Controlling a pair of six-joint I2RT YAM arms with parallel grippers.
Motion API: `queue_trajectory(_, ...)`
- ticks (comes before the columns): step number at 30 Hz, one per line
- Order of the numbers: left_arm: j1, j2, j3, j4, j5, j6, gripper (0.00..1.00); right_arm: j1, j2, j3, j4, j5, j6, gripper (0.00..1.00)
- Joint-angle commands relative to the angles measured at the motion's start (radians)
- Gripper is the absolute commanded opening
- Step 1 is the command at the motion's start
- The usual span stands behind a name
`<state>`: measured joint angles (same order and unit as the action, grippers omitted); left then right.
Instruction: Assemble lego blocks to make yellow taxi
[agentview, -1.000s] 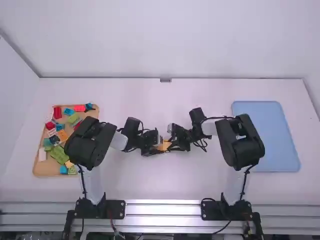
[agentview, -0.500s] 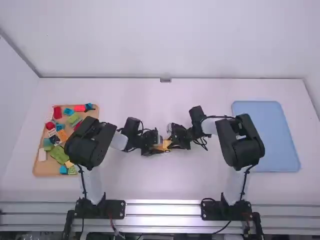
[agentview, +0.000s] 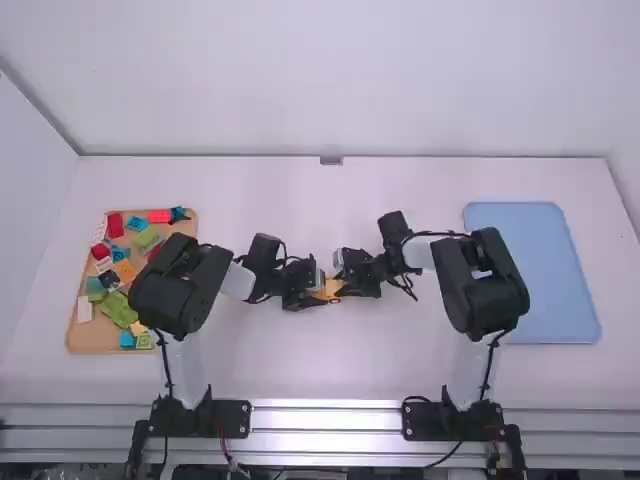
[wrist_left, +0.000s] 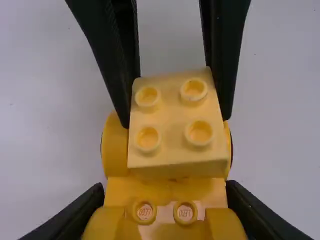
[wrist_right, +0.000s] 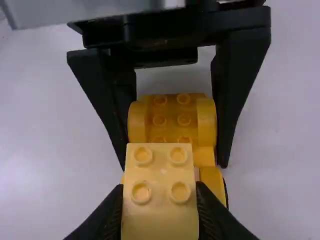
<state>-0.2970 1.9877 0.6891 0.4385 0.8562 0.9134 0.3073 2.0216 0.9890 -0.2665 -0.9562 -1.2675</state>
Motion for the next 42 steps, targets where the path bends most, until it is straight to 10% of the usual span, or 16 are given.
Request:
queue_trajectory(1,-0.004,0.01,-0.015,-0.02,0.016,0.019,0.26,-0.007,-0.026,0.013,-0.008,-0.022,-0.064,0.27)
queue_trajectory(16,-0.004,0.01,-0.015,-0.02,0.015,0.019,0.26,0.005,-0.067,-0.108,0.208,0.03,0.151,0.24)
queue_trajectory(31,-0.004,0.01,-0.009,-0.031,0.015,0.019,0.26,-0.015,-0.146,-0.116,0.093,0.033,0.088,0.24)
queue_trajectory(42,-0.004,0.01,-0.008,-0.028,0.015,0.019,0.26,0.0,-0.144,-0.268,0.395,0.042,0.269,0.25)
